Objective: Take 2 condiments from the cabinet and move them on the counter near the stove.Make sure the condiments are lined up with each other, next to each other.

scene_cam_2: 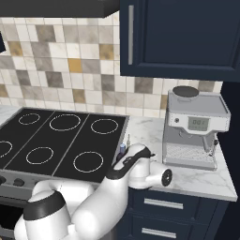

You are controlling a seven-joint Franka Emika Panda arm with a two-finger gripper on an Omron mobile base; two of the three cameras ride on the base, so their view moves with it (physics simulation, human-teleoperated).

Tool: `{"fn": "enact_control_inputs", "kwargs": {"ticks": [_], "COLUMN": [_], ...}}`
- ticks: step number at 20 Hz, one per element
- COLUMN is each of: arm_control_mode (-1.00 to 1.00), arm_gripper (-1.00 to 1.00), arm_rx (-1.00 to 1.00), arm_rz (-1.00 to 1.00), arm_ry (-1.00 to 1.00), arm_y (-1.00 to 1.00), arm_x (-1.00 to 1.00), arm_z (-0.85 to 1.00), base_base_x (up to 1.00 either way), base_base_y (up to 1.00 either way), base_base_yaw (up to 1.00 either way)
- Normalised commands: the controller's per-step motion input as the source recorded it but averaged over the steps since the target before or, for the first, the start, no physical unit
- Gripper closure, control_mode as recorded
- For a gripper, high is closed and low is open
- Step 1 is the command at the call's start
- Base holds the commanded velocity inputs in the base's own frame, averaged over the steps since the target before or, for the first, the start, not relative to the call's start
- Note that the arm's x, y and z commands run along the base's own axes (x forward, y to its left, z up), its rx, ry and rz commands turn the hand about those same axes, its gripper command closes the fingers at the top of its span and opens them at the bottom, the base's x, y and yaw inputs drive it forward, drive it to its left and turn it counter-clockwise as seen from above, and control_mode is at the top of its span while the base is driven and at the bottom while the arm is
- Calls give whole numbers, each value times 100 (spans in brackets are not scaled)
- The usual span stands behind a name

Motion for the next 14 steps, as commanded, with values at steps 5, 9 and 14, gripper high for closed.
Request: {"fn": "enact_control_inputs", "kwargs": {"ticks": [5,9,14], "arm_control_mode": [-100,-100,-100], "arm_gripper": [-100,-100,-100], "arm_rx": [0,0,0], "arm_rz": [0,0,0], "arm_ry": [-11,-14,-7], "arm_y": [0,0,0], "arm_x": [-12,-22,-42], "arm_z": [24,29,39], "base_base_x": [0,0,0], "base_base_y": [0,0,0], "base_base_yaw": [0,0,0]}}
